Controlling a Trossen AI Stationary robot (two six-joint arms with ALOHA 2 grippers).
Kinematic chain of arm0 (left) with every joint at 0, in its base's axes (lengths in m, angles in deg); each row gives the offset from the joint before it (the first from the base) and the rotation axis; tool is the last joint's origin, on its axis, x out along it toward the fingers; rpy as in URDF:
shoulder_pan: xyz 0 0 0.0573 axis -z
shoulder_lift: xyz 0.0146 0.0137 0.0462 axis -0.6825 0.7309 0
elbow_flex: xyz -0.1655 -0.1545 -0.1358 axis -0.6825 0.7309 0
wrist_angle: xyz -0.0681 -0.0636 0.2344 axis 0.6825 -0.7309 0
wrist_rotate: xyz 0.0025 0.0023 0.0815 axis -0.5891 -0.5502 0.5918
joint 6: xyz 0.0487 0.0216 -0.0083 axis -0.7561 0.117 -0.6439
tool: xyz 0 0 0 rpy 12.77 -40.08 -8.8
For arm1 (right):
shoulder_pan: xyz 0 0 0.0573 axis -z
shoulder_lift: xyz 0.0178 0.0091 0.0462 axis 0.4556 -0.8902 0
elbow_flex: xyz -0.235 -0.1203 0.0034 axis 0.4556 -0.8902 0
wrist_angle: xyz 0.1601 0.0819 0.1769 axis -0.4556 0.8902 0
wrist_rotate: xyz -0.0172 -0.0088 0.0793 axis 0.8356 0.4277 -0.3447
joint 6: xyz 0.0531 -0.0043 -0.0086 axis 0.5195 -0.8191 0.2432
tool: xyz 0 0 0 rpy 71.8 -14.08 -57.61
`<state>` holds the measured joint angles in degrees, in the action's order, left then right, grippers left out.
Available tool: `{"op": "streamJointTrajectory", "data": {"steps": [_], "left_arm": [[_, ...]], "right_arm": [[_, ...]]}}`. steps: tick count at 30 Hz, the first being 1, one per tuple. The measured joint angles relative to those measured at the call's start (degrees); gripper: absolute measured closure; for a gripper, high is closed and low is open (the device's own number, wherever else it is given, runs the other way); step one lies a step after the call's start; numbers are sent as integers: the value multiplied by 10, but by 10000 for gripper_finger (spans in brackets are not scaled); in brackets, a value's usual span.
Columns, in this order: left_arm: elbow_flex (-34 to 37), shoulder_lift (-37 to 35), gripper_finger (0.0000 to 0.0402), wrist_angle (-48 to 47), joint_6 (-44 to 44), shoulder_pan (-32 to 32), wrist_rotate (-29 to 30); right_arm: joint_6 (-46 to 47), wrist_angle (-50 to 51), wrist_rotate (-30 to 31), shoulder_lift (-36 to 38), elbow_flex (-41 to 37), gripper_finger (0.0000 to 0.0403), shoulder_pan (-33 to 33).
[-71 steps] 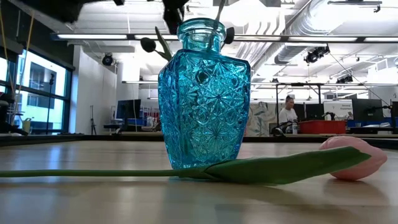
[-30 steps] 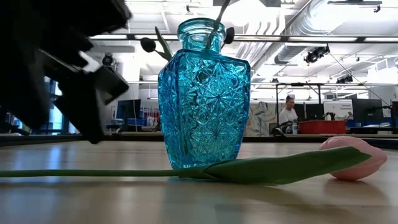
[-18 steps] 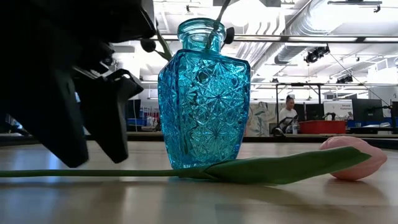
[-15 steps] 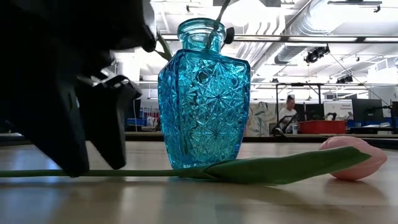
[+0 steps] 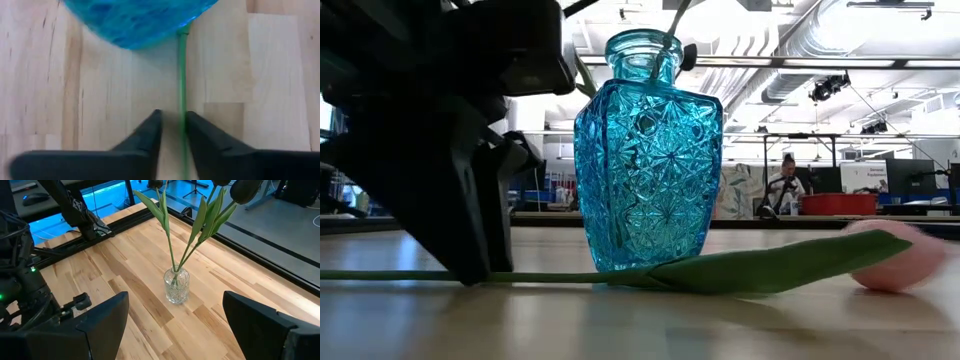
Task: Sort flowers into vase by color
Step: Put the pink flower into the blue vase
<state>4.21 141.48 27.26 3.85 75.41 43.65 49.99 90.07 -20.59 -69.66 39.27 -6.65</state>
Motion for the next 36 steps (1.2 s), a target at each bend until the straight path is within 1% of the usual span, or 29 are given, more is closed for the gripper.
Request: {"op": "streamJointTrajectory", "data": {"steps": [2, 4, 6, 9, 13, 15, 17, 21, 24, 28, 30, 31, 32, 34, 36], "left_arm": [[0, -1, 373, -5, 5, 5, -8], [1, -7, 392, -15, 5, 14, -26], [1, -17, 392, -35, 5, 24, -42], [4, -43, 399, -89, -7, 37, -66], [3, -90, 401, -147, -47, 56, -60], [3, -117, 401, -177, -70, 67, -60], [3, -152, 401, -194, -94, 77, -73], [3, -237, 401, -195, -105, 93, -95], [3, -306, 401, -195, -77, 101, -108], [3, -397, 401, -191, 16, 106, -110], [3, -441, 401, -180, 59, 106, -85], [3, -463, 402, -168, 74, 106, -57], [3, -482, 401, -153, 82, 105, -21], [3, -515, 401, -115, 73, 105, 71], [2, -535, 401, -65, 28, 102, 170]], "right_arm": [[0, 0, 0, 0, 0, 85, 0], [-1, 0, 0, 0, 0, 85, 0], [-1, 0, 0, 0, 0, 85, 0], [0, 2, 2, 0, 0, 85, 0], [-2, 4, 7, 0, 0, 85, 0], [-2, 4, 8, 0, 0, 85, 0], [-2, 4, 8, 0, 0, 85, 0], [-2, 5, 11, 0, 0, 85, 0], [-2, 6, 13, 0, 0, 85, 0], [-2, 6, 13, 0, 0, 85, 0], [-2, 6, 13, 0, 0, 85, 0], [-2, 6, 14, 0, 0, 85, 0], [-2, 6, 14, 0, 0, 85, 0], [-2, 5, 14, 0, 0, 85, 0], [-2, -6, 13, 1, 0, 85, 0]]}}
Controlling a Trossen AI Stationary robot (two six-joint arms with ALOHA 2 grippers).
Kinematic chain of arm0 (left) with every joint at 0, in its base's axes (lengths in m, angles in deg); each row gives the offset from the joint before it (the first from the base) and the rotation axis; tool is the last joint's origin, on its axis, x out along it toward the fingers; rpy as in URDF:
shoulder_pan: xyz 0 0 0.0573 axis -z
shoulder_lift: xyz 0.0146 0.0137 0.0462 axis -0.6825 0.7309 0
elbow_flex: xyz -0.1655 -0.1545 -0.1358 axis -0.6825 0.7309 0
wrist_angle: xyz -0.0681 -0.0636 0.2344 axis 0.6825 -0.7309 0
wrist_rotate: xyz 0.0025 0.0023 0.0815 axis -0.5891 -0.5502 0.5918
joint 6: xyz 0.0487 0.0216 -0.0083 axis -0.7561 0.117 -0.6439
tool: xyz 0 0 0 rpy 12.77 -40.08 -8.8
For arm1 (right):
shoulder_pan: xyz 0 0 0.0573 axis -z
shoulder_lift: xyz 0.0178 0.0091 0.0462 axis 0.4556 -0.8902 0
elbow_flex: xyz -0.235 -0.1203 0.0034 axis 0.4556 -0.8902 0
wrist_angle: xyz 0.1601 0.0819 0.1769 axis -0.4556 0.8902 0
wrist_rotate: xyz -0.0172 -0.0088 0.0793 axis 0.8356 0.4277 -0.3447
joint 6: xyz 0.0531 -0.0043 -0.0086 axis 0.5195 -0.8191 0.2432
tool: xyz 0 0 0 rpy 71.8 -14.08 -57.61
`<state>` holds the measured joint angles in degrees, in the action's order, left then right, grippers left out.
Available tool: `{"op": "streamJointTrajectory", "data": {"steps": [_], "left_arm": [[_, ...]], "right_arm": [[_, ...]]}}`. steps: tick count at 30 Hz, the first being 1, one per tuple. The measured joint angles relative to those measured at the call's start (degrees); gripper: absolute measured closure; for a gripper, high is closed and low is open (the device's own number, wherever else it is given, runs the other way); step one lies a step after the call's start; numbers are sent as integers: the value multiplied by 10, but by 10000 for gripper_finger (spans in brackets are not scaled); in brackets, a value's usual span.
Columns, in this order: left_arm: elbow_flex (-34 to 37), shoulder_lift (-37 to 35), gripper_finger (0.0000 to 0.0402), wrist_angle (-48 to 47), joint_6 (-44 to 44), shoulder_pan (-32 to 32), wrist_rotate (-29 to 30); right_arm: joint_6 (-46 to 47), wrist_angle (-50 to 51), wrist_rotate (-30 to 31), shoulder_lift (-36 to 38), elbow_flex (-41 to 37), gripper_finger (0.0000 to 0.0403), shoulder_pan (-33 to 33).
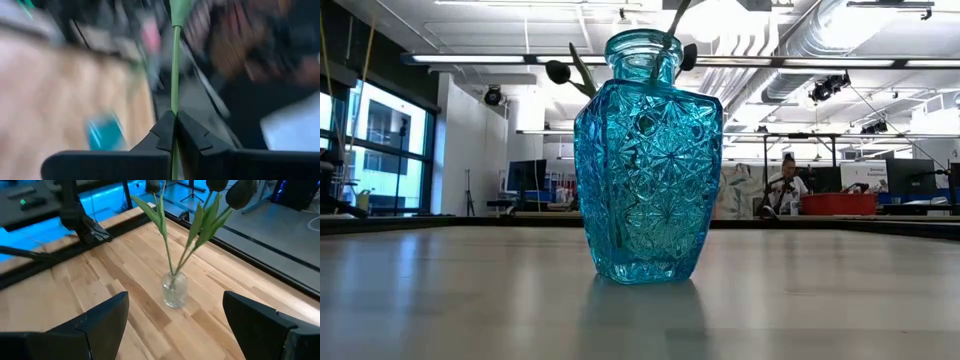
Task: Sort flowers into vase by color
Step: Put the pink flower into the blue vase
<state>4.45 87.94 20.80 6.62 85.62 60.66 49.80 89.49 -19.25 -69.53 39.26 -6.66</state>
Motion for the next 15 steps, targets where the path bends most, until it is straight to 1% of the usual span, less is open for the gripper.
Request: {"op": "streamJointTrajectory", "data": {"steps": [1, 3, 4, 6, 8, 10, 13, 15], "left_arm": [[-1, -4, 401, 29, -32, -6, 44], [-1, -6, 401, 79, -99, -26, 113], [-1, -2, 401, 101, -131, -41, 134], [-1, 16, 401, 146, -179, -82, 143], [-1, 44, 401, 187, -219, -129, 128], [-1, 80, 401, 246, -252, -174, 89], [0, 141, 401, 360, -290, -231, 14], [0, 175, 401, 429, -306, -258, -17]], "right_arm": [[0, -10, 0, 1, 0, 85, 0], [-14, -52, -1, 2, 0, 85, 4], [-29, -82, -6, 2, 0, 85, 7], [-75, -155, -33, 2, 0, 85, 17], [-141, -247, -76, -1, 0, 85, 33], [-217, -339, -118, -5, 0, 85, 46], [-324, -468, -148, -12, 0, 85, 66], [-380, -528, -156, -13, 0, 85, 77]]}}
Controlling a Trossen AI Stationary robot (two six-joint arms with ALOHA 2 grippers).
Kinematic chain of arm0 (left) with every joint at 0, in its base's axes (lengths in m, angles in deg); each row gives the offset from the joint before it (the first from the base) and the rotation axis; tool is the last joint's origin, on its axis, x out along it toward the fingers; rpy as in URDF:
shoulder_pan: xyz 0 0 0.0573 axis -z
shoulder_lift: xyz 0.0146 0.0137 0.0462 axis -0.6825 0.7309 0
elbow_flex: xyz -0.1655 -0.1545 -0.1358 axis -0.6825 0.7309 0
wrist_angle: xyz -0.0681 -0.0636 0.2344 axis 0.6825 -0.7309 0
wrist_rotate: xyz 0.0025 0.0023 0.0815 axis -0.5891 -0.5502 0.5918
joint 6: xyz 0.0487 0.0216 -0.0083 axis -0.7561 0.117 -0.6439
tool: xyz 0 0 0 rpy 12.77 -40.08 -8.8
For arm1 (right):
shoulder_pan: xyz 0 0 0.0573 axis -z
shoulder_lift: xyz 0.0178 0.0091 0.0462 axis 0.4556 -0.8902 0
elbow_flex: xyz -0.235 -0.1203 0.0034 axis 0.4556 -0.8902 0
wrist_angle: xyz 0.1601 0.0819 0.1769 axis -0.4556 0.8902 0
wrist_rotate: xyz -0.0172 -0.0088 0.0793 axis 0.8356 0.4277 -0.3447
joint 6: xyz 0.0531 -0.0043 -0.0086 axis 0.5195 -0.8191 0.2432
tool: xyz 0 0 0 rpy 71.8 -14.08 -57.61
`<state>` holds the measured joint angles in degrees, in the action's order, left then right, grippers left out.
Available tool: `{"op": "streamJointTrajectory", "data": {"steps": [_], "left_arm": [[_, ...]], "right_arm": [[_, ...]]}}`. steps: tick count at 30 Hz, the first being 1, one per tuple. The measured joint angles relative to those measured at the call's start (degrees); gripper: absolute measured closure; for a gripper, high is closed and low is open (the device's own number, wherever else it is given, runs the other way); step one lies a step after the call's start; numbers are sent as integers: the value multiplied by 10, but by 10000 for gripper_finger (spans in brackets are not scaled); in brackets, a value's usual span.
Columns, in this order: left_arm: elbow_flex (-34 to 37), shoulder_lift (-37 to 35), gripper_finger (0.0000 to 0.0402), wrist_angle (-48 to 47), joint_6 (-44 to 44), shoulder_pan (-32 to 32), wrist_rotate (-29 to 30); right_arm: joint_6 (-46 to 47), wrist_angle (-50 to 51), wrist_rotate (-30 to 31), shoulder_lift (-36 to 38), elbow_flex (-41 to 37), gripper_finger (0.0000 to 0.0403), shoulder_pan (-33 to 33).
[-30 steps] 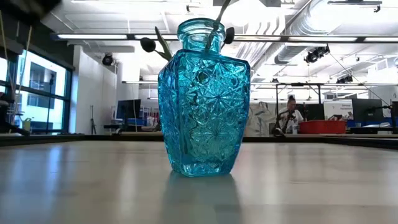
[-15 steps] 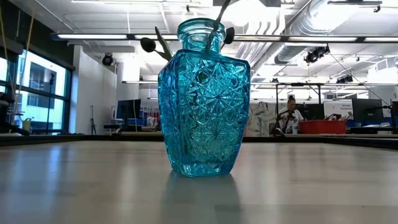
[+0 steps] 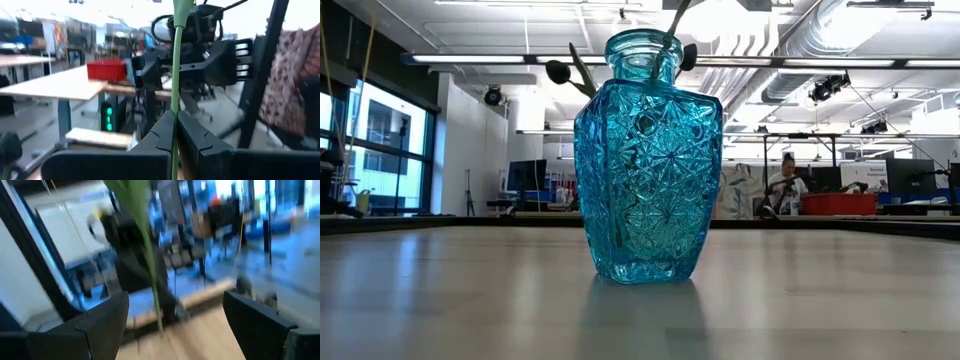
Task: Sort flowers into vase by color
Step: Put the pink flower into the blue vase
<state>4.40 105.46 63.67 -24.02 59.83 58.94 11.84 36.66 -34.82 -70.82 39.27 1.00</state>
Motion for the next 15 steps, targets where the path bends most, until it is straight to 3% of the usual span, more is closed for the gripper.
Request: {"op": "streamJointTrajectory", "data": {"steps": [5, 15], "left_arm": [[0, 58, 401, 105, 8, -36, -8], [0, 104, 401, 117, 34, -45, -20]], "right_arm": [[-49, -60, -12, 0, 0, 85, 26], [-40, -68, -62, 0, 0, 85, 68]]}}
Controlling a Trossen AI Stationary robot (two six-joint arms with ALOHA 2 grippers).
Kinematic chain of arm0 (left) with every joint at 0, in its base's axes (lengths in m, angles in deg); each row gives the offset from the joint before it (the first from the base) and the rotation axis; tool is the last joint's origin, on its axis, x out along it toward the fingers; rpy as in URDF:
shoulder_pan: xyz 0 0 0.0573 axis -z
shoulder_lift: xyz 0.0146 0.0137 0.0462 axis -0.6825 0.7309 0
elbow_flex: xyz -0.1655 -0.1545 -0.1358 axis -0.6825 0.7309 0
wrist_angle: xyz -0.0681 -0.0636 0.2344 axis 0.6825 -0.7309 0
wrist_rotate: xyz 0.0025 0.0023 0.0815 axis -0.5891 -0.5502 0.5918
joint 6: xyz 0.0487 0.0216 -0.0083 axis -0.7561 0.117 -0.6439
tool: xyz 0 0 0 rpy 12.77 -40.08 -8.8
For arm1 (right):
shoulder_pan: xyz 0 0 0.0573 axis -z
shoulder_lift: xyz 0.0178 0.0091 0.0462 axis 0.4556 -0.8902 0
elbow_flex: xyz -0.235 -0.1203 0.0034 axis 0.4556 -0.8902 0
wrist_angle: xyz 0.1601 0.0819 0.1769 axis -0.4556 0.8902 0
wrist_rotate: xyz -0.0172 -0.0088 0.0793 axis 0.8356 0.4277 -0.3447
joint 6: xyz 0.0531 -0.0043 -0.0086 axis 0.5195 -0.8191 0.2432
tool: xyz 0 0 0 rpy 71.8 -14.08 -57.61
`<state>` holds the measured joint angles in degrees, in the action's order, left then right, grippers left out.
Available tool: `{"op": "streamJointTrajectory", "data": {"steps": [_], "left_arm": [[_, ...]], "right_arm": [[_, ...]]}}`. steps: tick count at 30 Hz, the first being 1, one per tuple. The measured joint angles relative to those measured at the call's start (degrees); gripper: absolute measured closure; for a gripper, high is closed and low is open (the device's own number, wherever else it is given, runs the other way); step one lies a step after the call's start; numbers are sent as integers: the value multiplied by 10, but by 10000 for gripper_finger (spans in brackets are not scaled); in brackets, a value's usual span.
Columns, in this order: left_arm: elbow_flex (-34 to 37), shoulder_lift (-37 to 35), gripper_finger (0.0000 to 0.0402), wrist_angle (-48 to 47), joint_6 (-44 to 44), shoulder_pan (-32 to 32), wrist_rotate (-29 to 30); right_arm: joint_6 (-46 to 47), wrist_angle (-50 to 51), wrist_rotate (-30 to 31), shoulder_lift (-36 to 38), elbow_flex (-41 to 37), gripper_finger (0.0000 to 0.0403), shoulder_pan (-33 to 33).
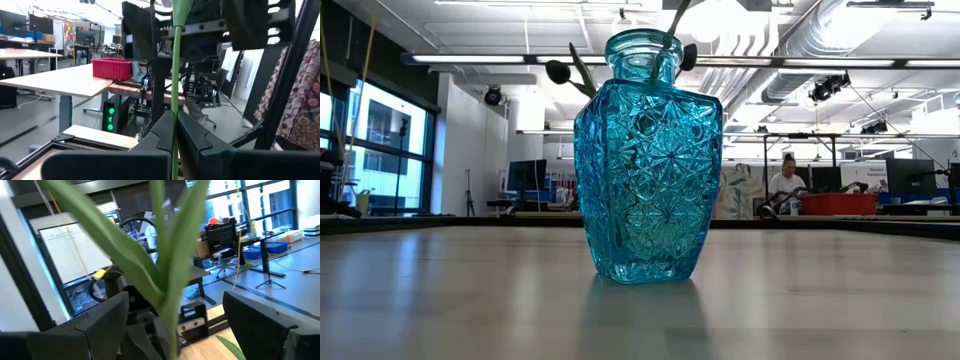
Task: Sort flowers into vase by color
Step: Put the pink flower into the blue vase
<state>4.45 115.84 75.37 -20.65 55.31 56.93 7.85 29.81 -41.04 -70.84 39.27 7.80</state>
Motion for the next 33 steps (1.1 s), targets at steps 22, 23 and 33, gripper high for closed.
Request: {"op": "streamJointTrajectory", "data": {"steps": [22, 23, 33], "left_arm": [[-1, -4, 396, -4, -18, 0, 22], [-1, -6, 391, -13, -24, 0, 27], [-1, -111, 308, -344, 9, 14, 115]], "right_arm": [[-32, 10, 28, 13, 0, 383, 0], [-32, 15, 29, 17, 0, 383, 0], [-23, 138, 53, 101, 1, 399, -41]]}}
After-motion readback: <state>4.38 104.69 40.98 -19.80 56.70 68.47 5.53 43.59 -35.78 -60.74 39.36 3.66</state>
